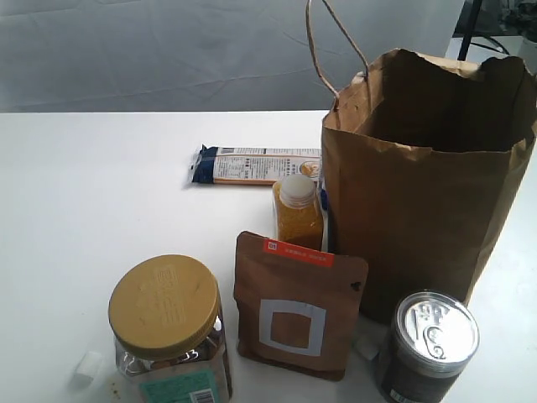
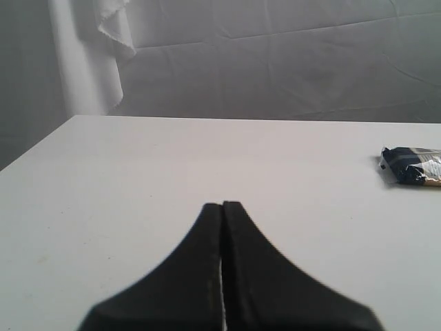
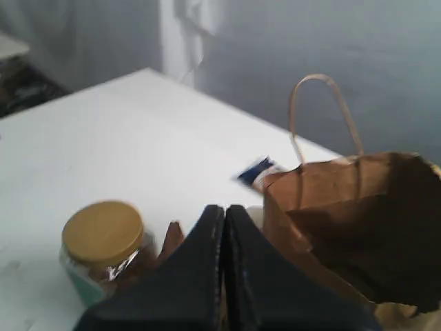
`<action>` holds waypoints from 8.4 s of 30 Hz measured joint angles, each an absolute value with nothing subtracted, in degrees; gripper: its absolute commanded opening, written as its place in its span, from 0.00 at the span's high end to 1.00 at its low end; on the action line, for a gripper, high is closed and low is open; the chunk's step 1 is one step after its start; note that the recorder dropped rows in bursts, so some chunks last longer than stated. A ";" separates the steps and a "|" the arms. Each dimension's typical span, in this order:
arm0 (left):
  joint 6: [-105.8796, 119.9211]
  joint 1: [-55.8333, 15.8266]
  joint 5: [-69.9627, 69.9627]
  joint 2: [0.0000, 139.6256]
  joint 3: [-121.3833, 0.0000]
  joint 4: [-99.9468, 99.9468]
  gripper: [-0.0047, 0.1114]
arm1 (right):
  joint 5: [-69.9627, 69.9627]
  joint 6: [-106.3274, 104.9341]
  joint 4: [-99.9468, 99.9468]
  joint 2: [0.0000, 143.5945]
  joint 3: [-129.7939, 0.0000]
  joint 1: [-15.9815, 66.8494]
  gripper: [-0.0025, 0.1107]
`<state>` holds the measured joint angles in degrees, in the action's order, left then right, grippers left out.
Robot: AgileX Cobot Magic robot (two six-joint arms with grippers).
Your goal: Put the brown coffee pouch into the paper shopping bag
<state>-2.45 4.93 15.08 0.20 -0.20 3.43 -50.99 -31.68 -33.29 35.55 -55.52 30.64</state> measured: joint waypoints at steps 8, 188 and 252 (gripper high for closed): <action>-2.45 4.93 15.08 0.20 -0.20 3.43 0.96 | -68.84 -38.94 -34.70 67.93 -75.76 37.33 0.98; -2.45 4.93 15.08 0.20 -0.20 3.43 0.96 | -23.56 22.35 1.24 0.23 -13.52 15.32 0.98; -2.45 4.93 15.08 0.20 -0.20 3.43 0.96 | -10.20 1.03 -2.50 0.23 -0.22 13.03 0.98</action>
<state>-2.45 4.93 15.08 0.20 -0.20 3.43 -10.20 1.03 -2.50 0.23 -0.22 13.03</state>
